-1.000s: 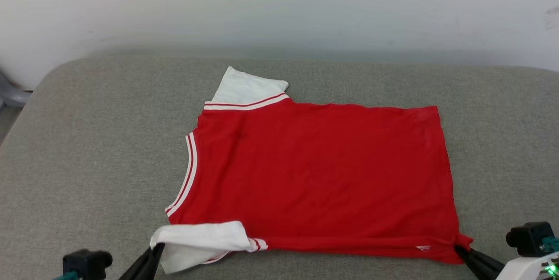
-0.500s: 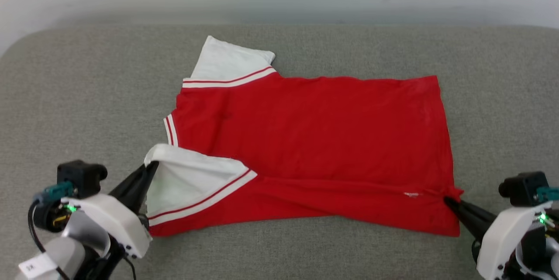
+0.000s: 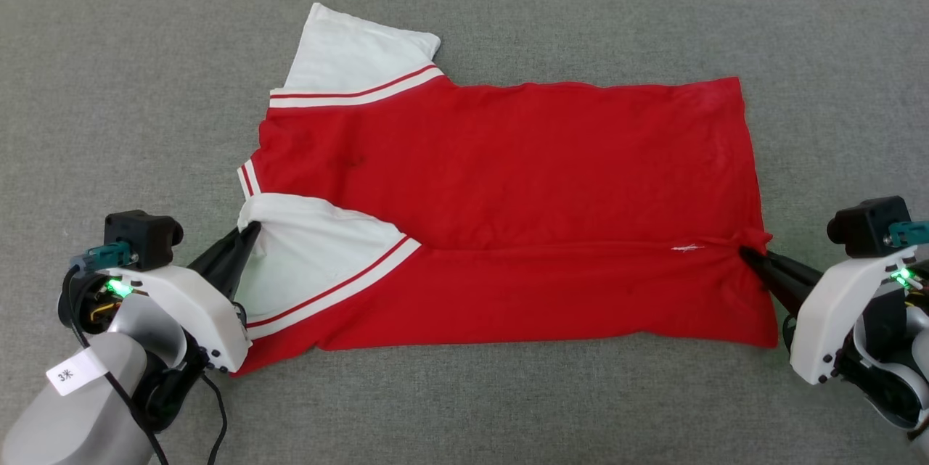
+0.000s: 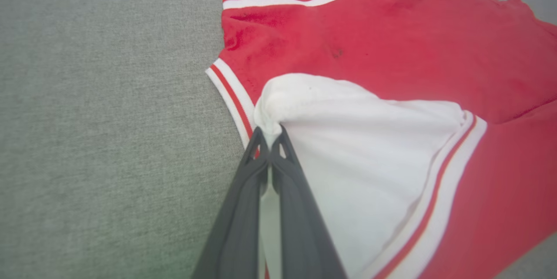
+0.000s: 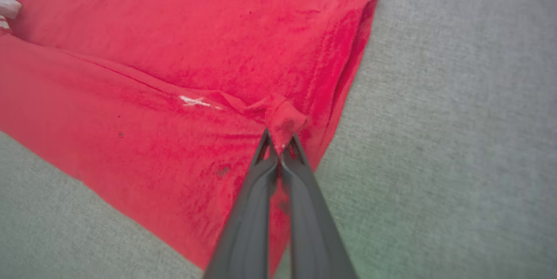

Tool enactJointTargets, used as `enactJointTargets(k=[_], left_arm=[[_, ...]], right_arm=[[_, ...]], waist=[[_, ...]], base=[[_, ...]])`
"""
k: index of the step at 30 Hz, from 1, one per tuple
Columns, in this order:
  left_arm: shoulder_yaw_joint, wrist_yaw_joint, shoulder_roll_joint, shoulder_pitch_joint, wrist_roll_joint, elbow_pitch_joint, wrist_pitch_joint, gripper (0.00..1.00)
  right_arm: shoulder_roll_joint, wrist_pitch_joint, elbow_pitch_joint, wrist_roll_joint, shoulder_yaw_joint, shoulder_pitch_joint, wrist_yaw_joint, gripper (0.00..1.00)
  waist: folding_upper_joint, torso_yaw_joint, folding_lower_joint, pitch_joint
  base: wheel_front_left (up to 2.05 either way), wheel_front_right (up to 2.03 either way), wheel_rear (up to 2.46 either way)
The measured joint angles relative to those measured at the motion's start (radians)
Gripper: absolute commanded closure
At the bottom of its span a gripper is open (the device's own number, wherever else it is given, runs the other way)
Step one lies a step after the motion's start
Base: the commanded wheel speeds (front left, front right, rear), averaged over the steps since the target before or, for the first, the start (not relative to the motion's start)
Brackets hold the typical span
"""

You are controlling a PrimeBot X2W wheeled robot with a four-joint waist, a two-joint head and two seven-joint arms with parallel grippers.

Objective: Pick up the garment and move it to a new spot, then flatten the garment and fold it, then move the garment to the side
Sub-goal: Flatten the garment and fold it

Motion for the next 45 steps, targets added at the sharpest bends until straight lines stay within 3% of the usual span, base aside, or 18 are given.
enactJointTargets(k=[14,15,16,23,28,38,45], left_arm=[[-0.095,-0.014,-0.039,-0.076,0.0,0.173,-0.05,1.0],[-0.097,-0.014,-0.042,-0.077,-0.002,0.184,-0.055,0.58],[-0.102,-0.014,-0.044,-0.078,-0.003,0.191,-0.057,0.0],[-0.124,-0.015,-0.034,-0.101,0.007,0.206,-0.06,0.0],[-0.144,-0.015,0.004,-0.117,-0.012,0.175,0.016,0.0],[-0.232,-0.015,0.115,-0.164,-0.114,0.026,0.336,0.0],[-0.299,-0.015,0.148,-0.192,-0.163,-0.028,0.55,0.0]], right_arm=[[0.03,-0.033,0.145,0.005,0.072,-0.075,0.0,1.0],[0.035,-0.033,0.153,0.012,0.072,-0.075,0.0,0.57],[0.036,-0.034,0.156,0.013,0.074,-0.074,0.0,0.0],[0.03,-0.086,0.157,0.019,0.048,-0.04,0.0,0.0],[0.021,-0.1,0.141,0.017,0.033,-0.006,0.0,0.0],[0.029,-0.094,0.111,-0.009,0.008,0.038,0.0,0.0],[0.039,-0.081,0.097,-0.027,-0.006,0.039,0.0,0.0]], waist=[[0.0,0.011,-0.0001,-0.011],[-0.0001,0.011,-0.0001,-0.017],[0.0,0.012,-0.0001,-0.024],[0.0,0.024,-0.0003,-0.088],[0.0,0.036,-0.0003,-0.138],[0.0,0.06,-0.0003,-0.178],[0.0,0.063,-0.0003,-0.171]], base=[[0.0,0.0,0.0],[0.0,0.0,0.0],[0.0,0.0,0.0],[0.0,0.0,0.0],[0.0,0.0,0.0],[0.0,0.0,0.0],[0.0,0.0,0.0]])
